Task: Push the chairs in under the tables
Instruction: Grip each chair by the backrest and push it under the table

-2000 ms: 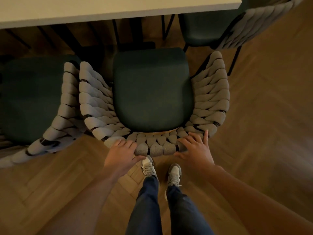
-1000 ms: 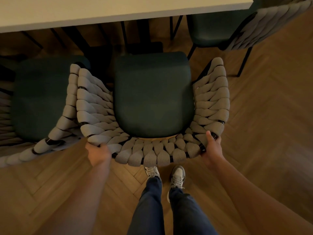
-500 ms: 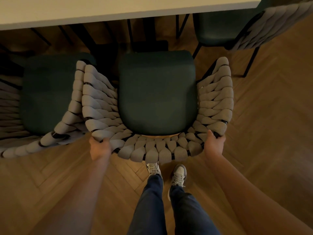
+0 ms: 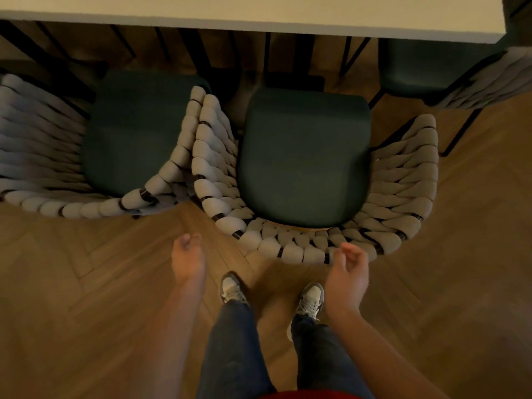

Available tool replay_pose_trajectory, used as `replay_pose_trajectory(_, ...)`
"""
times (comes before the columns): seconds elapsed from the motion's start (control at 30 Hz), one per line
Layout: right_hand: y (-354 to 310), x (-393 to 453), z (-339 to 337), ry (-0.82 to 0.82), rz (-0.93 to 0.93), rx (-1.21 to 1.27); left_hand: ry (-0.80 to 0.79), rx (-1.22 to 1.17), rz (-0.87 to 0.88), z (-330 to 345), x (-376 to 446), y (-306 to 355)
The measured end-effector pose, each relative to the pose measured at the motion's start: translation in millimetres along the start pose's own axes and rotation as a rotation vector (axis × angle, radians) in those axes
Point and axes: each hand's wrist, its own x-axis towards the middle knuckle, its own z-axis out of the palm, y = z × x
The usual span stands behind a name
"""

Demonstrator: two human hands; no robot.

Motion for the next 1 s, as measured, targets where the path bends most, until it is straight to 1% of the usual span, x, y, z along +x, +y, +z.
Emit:
replay_pose_trajectory(0.13, -2, -40, 55, -0.178, -0.029, -0.030, -0.004, -0.039, 0.049, -35, 23, 16)
replay_pose_trajectory(0.23, 0, -74, 109, -0.222, -0.080, -0.068, 0.019, -0.026, 0.076, -71, 62, 24)
replay_pose_trajectory(0.3, 3, -93, 146, -0.251, -0.083, -0.061, 0.026, 0.013, 0.067, -98, 97, 24)
replay_pose_trajectory(0.47, 4, -123, 233, -0.344, -0.002, -0.074, 0.129, 0.014, 0.030, -174, 180, 27)
replay_pose_trajectory(0.57, 0, -129, 278, -0.376, 0.084, -0.069, 0.162, -0.043, -0.012, -214, 207, 49)
replay_pose_trajectory(0.7, -16, -120, 333, -0.390, 0.170, 0.001, 0.238, -0.052, -0.065, -249, 249, 84)
replay_pose_trajectory(0.8, -31, -108, 374, -0.397, 0.290, 0.170, 0.285, 0.067, -0.058, -265, 289, 115)
replay_pose_trajectory(0.9, -34, -96, 411, -0.331, 0.401, 0.323, 0.286, 0.210, -0.101, -280, 322, 143)
replay_pose_trajectory(1.0, -29, -85, 439, -0.230, 0.491, 0.366, 0.299, 0.298, -0.122, -292, 354, 162)
